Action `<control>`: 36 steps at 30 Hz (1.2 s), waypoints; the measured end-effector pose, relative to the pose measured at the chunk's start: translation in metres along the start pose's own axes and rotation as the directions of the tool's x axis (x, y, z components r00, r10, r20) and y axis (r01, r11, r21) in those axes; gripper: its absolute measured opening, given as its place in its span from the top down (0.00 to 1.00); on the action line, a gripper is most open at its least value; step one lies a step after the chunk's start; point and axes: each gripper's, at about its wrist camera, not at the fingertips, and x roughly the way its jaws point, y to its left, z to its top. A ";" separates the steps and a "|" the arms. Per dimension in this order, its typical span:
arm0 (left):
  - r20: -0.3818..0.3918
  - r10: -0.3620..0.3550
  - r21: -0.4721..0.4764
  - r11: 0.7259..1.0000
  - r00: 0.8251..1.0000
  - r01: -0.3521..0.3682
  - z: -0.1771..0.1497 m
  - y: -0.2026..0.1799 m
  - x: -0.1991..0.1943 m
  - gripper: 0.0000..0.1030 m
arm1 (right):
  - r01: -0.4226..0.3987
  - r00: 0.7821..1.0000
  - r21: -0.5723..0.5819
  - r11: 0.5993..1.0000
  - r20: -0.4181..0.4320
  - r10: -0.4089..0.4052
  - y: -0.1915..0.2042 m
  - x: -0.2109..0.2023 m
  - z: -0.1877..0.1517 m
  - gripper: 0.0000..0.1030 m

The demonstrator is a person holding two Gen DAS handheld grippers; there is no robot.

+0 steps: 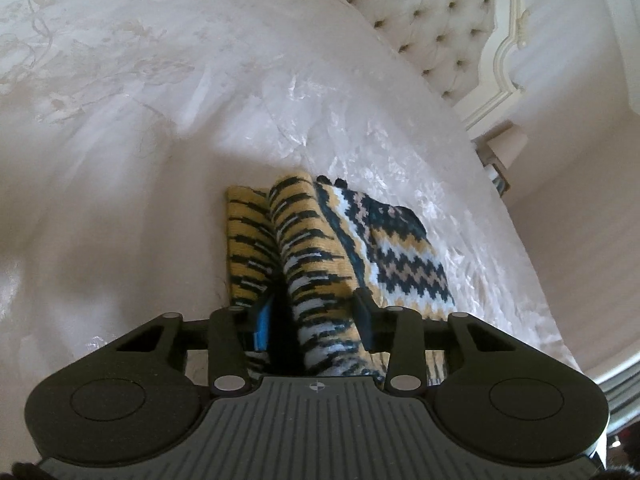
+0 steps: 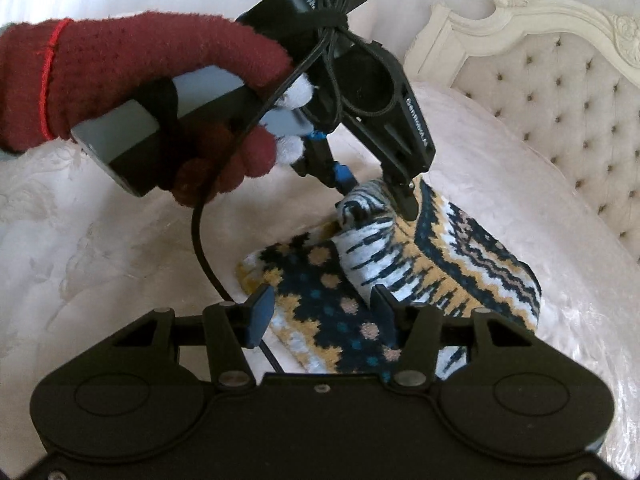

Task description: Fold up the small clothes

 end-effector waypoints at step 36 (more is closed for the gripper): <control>0.198 0.055 0.241 0.965 0.979 -0.103 -0.045 -0.028 -0.059 0.37 | -0.156 0.987 0.495 0.855 0.109 0.118 -0.086 -0.033 -0.022 0.29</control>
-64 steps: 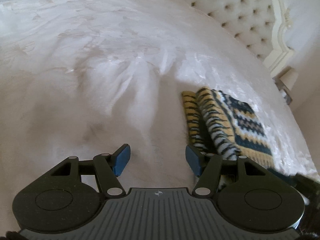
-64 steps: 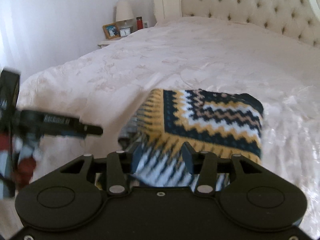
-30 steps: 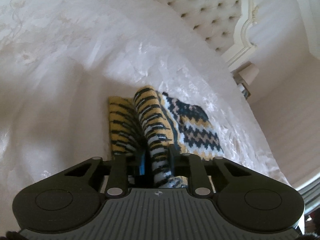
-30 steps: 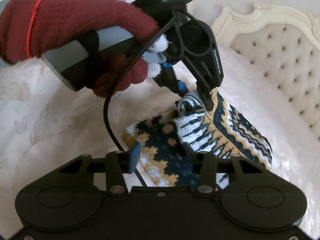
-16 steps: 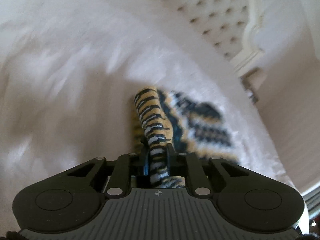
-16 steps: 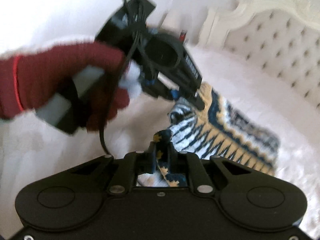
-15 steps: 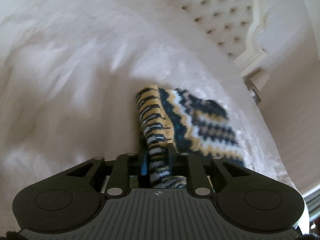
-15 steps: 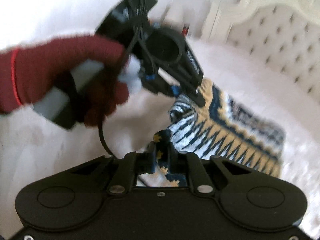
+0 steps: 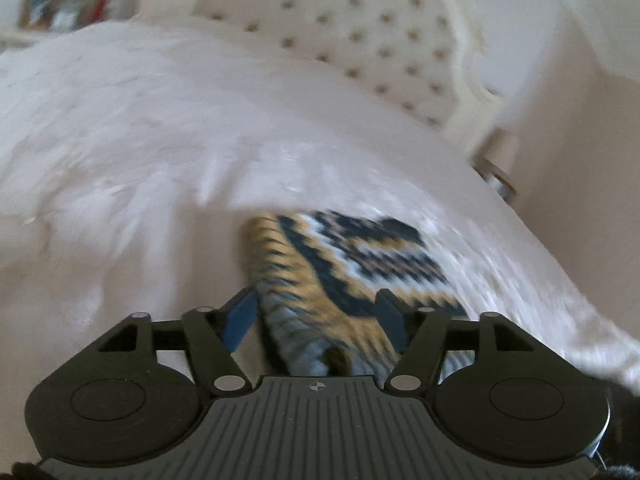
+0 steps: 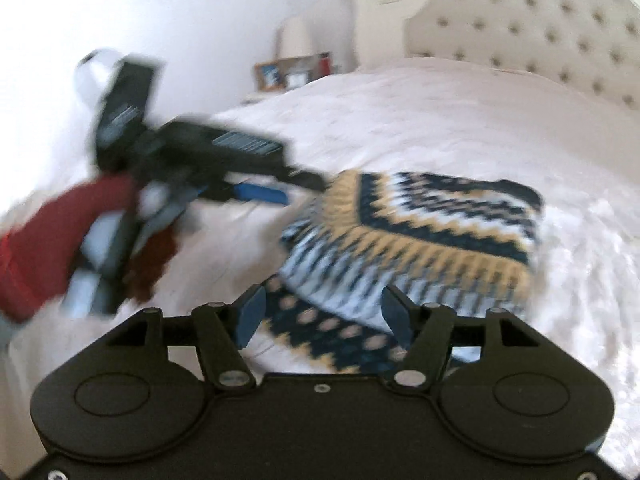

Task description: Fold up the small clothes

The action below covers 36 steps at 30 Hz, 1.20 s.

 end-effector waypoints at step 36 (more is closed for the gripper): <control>-0.219 -0.028 -0.078 0.997 0.975 0.011 -0.047 0.013 0.032 0.21 | 0.176 0.982 0.348 0.921 -0.124 -0.141 -0.157 0.123 0.052 0.27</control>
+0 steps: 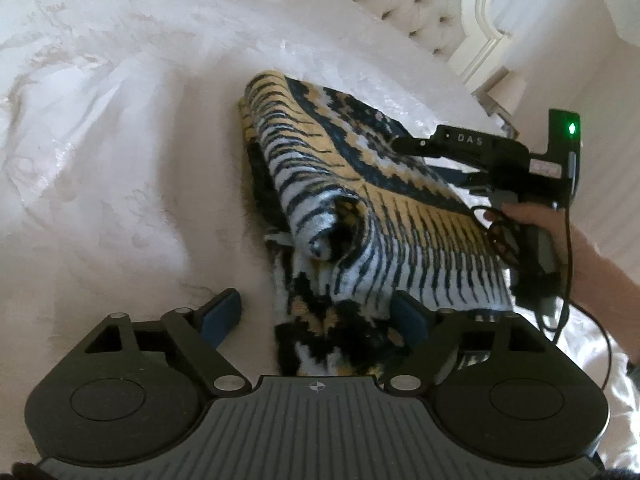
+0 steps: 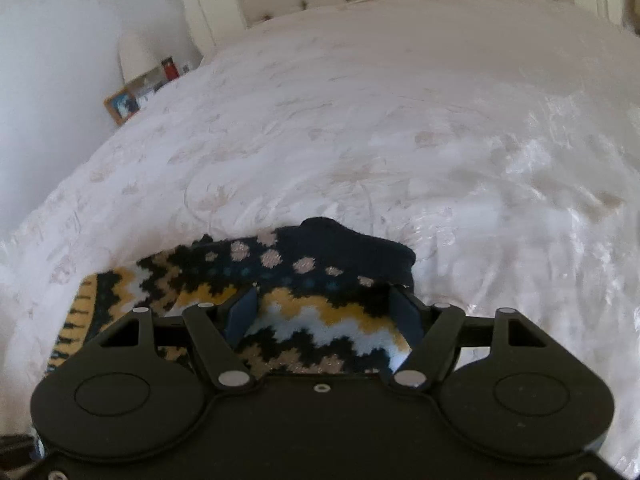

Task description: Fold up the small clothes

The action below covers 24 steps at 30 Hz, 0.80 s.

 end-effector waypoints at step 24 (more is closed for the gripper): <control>-0.070 -0.374 -0.395 0.862 0.925 0.319 0.003 0.016 0.047 0.76 | -0.345 0.923 0.321 0.882 -0.054 0.381 -0.047 -0.025 -0.049 0.48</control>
